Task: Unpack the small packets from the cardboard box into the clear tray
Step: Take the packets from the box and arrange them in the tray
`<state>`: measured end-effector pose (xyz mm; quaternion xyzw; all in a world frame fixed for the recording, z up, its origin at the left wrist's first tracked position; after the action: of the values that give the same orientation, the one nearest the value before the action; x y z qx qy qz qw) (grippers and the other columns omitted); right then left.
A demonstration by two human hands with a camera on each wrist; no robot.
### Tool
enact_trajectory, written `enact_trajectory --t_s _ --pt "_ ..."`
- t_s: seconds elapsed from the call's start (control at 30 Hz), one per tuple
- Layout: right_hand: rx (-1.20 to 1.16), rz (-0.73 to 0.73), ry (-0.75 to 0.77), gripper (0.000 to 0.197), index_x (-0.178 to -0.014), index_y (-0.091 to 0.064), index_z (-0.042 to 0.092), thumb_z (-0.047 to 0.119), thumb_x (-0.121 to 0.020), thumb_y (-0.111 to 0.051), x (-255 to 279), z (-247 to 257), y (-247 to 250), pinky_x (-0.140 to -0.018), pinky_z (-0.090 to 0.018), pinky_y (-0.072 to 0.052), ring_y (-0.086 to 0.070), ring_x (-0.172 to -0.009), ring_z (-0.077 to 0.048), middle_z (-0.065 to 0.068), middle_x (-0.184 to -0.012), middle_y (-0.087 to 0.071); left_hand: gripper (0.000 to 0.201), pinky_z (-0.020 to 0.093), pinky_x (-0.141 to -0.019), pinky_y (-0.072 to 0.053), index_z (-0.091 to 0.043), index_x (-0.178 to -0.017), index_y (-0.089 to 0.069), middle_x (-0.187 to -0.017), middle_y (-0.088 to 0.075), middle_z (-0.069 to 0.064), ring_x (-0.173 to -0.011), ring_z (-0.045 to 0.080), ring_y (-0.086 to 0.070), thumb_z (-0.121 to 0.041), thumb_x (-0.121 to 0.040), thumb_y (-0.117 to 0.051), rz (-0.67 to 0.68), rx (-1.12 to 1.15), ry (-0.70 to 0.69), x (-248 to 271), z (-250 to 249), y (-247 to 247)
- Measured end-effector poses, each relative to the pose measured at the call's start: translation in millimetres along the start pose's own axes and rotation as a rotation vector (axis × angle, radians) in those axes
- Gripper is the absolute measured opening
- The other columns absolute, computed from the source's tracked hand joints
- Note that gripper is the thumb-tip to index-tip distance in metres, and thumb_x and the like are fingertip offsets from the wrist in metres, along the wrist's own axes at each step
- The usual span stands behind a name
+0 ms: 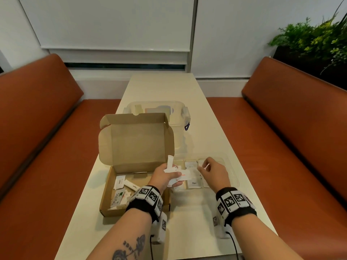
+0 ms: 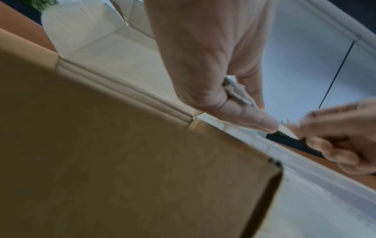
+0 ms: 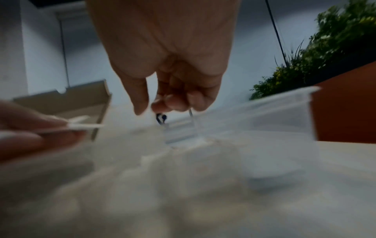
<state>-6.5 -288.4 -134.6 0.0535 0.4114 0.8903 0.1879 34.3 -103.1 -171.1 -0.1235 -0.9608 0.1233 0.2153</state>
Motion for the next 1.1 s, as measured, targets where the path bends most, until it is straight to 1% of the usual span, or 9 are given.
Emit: enact_trajectory --t_s 0.13,0.23,0.3,0.4,0.5,0.6,0.73,0.9,1.1 --pt "-0.257 0.144 0.037 0.017 -0.082 -0.067 0.020 0.037 -0.081 -0.070 1.4 21.8 -14.0 -0.061 -0.018 -0.043 -0.055 -0.064 -0.006 0.004 -0.071 -0.063 0.028 0.033 -0.062 -0.060 -0.004 -0.100 -0.058 -0.095 -0.063 0.015 -0.078 0.026 -0.067 0.013 -0.079 -0.067 0.012 0.014 -0.018 0.8 -2.1 -3.2" --pt "-0.284 0.292 0.061 0.014 -0.094 -0.071 0.022 0.025 -0.080 -0.073 2.1 29.4 -21.2 -0.063 -0.018 -0.045 -0.056 -0.069 -0.009 -0.002 -0.078 -0.063 0.028 0.031 -0.060 -0.059 -0.004 -0.100 -0.059 -0.093 -0.062 0.013 -0.079 0.024 -0.067 0.012 -0.079 -0.067 0.022 0.020 -0.035 2.0 -5.0 -4.3" --pt "-0.286 0.321 0.060 0.013 -0.092 -0.071 0.021 0.017 -0.079 -0.073 2.1 30.4 -20.1 -0.061 -0.019 -0.044 -0.053 -0.066 -0.011 -0.005 -0.073 -0.059 0.027 0.030 -0.059 -0.058 -0.004 -0.101 -0.059 -0.094 -0.062 0.012 -0.080 0.025 -0.067 0.010 -0.079 -0.068 0.016 0.029 -0.034 2.1 -5.5 -3.3" --pt "-0.292 0.310 0.046 0.009 -0.084 -0.070 0.017 0.014 -0.078 -0.075 1.9 28.2 -14.9 -0.056 -0.014 -0.042 -0.052 -0.061 -0.008 -0.004 -0.070 -0.061 0.022 0.029 -0.057 -0.058 -0.002 -0.100 -0.058 -0.091 -0.061 0.014 -0.077 0.026 -0.066 0.006 -0.082 -0.067 0.012 0.036 -0.028 2.7 -5.1 -2.0" --pt "-0.259 0.207 0.012 0.008 -0.077 -0.068 0.014 0.012 -0.077 -0.076 -4.5 13.8 2.0 -0.052 -0.009 -0.038 -0.049 -0.056 -0.004 0.004 -0.062 -0.059 0.018 0.028 -0.053 -0.052 -0.002 -0.094 -0.054 -0.079 -0.063 0.016 -0.065 0.027 -0.065 0.009 -0.083 -0.064 0.039 0.079 -0.027 3.8 -5.0 -2.2" --pt "-0.122 0.149 -0.065 0.009 -0.073 -0.067 0.012 0.012 -0.077 -0.075 -10.4 -12.3 22.7 -0.055 -0.015 -0.037 -0.051 -0.062 -0.009 0.004 -0.063 -0.060 0.020 0.028 -0.052 -0.051 -0.003 -0.095 -0.053 -0.080 -0.062 0.017 -0.063 0.026 -0.064 0.009 -0.083 -0.064 0.027 0.076 -0.014 3.8 -4.6 1.1" --pt "-0.001 0.205 -0.121 0.010 -0.072 -0.067 0.011 0.012 -0.077 -0.076 -9.6 -34.0 25.7 -0.057 -0.018 -0.042 -0.057 -0.066 -0.011 0.000 -0.071 -0.065 0.019 0.027 -0.048 -0.045 -0.002 -0.092 -0.051 -0.080 -0.058 0.019 -0.063 0.028 -0.061 0.013 -0.084 -0.060 0.046 0.091 -0.005 3.7 -1.5 0.4" --pt "0.132 0.244 -0.134 0.009 -0.072 -0.069 0.016 0.016 -0.076 -0.077 -6.2 -42.1 9.5 -0.072 -0.025 -0.050 -0.061 -0.073 -0.012 0.004 -0.073 -0.066 0.019 0.028 -0.051 -0.047 -0.001 -0.093 -0.054 -0.078 -0.061 0.018 -0.064 0.027 -0.063 0.011 -0.083 -0.063 0.032 0.081 0.006 2.1 -0.3 1.8" --pt "0.226 0.213 -0.113 0.015 -0.067 -0.064 0.022 0.017 -0.075 -0.076 -6.1 -42.2 3.8 -0.065 -0.020 -0.046 -0.060 -0.072 -0.010 0.009 -0.072 -0.064 0.020 0.029 -0.053 -0.045 -0.001 -0.096 -0.053 -0.077 -0.062 0.018 -0.063 0.027 -0.063 0.012 -0.083 -0.062 0.022 0.081 0.011 2.5 0.4 3.5"
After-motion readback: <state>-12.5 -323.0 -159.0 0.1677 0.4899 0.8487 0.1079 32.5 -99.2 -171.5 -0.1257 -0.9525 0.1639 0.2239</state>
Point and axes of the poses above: each hand's wrist, its own x-axis away from the middle knuckle, its own y-axis out of the back of the hand, z = x × y, the point moved 6 cm from there along -x, towards the middle knuckle
